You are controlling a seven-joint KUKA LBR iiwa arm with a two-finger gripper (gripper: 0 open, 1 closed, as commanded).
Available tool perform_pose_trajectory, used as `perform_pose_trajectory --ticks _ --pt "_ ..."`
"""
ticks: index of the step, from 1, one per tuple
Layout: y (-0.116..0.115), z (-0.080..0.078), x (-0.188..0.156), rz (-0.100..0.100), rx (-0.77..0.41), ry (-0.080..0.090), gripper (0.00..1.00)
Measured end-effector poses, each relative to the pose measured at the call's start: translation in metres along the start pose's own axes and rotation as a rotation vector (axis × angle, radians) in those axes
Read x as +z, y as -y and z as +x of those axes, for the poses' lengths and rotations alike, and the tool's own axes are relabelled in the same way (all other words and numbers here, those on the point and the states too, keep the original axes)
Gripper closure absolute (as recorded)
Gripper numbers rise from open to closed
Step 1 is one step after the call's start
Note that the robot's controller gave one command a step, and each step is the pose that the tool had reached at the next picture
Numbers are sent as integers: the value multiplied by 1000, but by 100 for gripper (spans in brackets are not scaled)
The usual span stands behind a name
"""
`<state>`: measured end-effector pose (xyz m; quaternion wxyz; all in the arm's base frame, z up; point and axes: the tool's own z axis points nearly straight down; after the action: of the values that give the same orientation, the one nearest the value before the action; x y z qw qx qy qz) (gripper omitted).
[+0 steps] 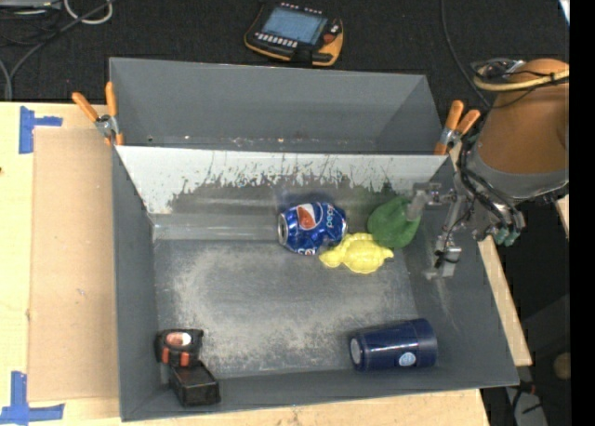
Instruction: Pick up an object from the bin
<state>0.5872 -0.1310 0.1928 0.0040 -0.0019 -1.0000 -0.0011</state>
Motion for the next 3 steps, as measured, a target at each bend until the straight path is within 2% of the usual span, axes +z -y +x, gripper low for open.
perform_pose_trajectory --ticks 1,2,3 --pt "-1 -1 -5 2 -5 8 0" --pt "-15 85 91 4 -233 11 0" --pt "-13 97 55 6 -514 15 0"
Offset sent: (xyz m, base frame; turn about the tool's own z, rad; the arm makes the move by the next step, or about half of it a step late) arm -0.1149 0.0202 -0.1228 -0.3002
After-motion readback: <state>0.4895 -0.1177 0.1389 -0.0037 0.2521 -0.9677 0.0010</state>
